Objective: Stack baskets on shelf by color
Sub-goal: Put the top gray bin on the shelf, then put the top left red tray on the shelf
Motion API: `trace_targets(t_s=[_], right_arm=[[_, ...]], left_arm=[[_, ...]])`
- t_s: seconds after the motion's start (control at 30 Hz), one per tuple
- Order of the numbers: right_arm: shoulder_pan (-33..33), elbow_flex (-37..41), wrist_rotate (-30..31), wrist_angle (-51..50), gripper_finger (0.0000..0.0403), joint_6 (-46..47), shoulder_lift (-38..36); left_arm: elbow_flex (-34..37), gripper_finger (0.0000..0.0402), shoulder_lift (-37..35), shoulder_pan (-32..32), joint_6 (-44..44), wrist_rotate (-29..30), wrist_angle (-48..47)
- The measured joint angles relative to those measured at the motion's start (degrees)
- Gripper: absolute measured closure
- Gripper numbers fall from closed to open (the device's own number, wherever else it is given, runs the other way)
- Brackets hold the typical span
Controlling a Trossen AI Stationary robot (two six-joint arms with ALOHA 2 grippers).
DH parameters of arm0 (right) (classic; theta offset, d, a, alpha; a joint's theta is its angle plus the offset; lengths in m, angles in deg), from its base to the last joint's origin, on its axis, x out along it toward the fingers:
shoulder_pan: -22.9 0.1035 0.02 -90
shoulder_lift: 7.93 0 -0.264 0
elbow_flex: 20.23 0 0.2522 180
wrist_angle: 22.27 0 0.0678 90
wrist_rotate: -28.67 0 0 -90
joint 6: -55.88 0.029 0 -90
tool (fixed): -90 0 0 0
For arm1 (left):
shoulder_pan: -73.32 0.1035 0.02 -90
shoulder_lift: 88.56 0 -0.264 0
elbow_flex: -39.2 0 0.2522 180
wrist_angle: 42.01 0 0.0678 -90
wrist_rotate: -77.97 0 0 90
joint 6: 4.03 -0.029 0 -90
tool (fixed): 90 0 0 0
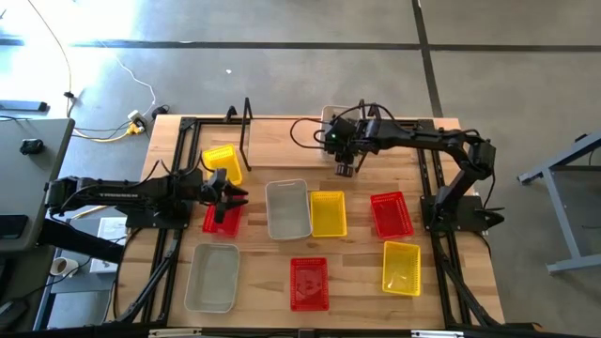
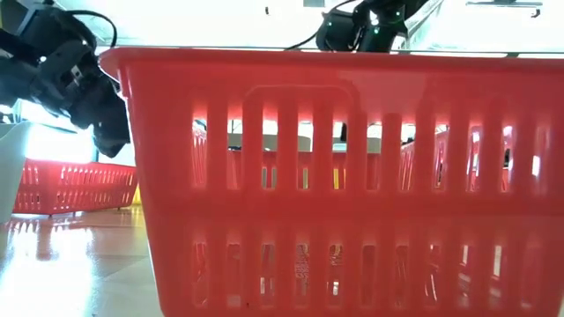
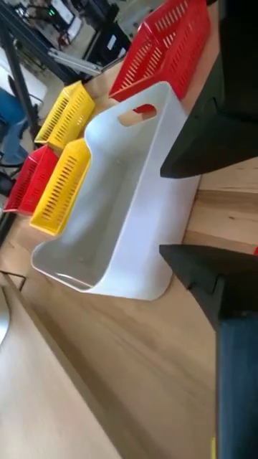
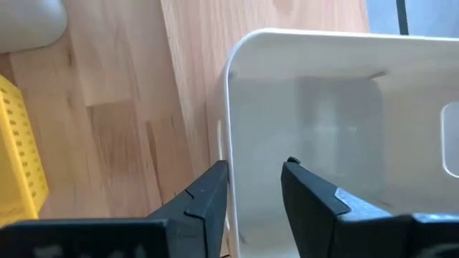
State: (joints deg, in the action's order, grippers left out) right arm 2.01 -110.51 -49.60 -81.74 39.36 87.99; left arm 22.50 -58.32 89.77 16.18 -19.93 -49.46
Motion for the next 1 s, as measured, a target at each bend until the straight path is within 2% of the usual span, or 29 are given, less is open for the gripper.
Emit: trace_targets(t_s=[0.17,0.47,0.77,1.0], right_arm=[[0.0,-1.8,0.0,-1.2,0.0283,1.2,0.0],[0.0,-5.9,1.8,-5.5,0.0283,1.3,0.0],[0.0,-8.3,1.5,-7.5,0.0283,2.2,0.0],[0.0,-8.3,1.4,-8.9,0.0283,2.8,0.0]], left_arm=[[-4.9,0.0224,0.0,0.0,-4.0,0.0,-8.6],[-13.5,0.0229,0.0,0.0,-6.9,0.0,-25.2],[-20.3,0.0240,0.1,0.0,4.2,0.0,-33.0],[-27.1,0.0245,0.3,0.0,8.6,-0.4,-39.9]])
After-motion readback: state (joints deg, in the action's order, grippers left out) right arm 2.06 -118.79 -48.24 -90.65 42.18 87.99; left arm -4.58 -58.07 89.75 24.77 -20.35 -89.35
